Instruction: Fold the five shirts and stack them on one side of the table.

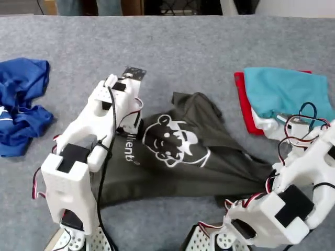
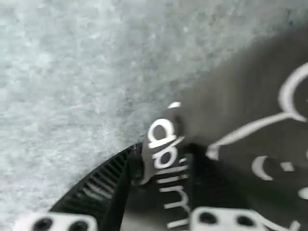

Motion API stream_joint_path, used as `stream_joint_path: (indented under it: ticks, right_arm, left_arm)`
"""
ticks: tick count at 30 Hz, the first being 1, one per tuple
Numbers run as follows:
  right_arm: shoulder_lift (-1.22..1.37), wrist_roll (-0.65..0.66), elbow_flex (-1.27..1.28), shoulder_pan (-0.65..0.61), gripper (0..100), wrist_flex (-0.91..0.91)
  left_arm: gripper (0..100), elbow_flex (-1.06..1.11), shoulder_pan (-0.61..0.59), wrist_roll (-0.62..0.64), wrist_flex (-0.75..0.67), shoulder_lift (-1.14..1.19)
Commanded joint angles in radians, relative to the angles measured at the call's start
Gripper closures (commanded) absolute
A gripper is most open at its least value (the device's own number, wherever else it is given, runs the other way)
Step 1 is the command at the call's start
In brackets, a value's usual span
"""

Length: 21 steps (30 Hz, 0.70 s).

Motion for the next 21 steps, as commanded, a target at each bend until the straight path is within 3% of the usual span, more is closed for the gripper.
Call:
stream_joint_path:
  ticks: [1, 8, 13, 18, 21]
  right_arm:
    - [-0.039, 0.008, -0.045, 0.009, 98.5, 0.015]
    - [-0.039, 0.011, -0.019, -0.048, 98.5, 0.015]
    - [-0.047, 0.006, 0.076, -0.213, 98.5, 0.015]
    - [-0.047, 0.006, 0.166, -0.381, 98.4, 0.015]
    - [-0.041, 0.009, 0.18, -0.407, 98.4, 0.015]
  left_arm:
    - [96, -0.03, -0.03, 0.002, 0.0, 0.002]
    - [97, -0.124, -0.323, 0.009, 0.052, -0.112]
    - [97, -0.239, -0.51, 0.009, 0.157, -0.245]
    - [97, -0.315, -0.602, 0.009, 0.261, -0.388]
    - [97, -0.294, -0.602, 0.003, 0.336, -0.451]
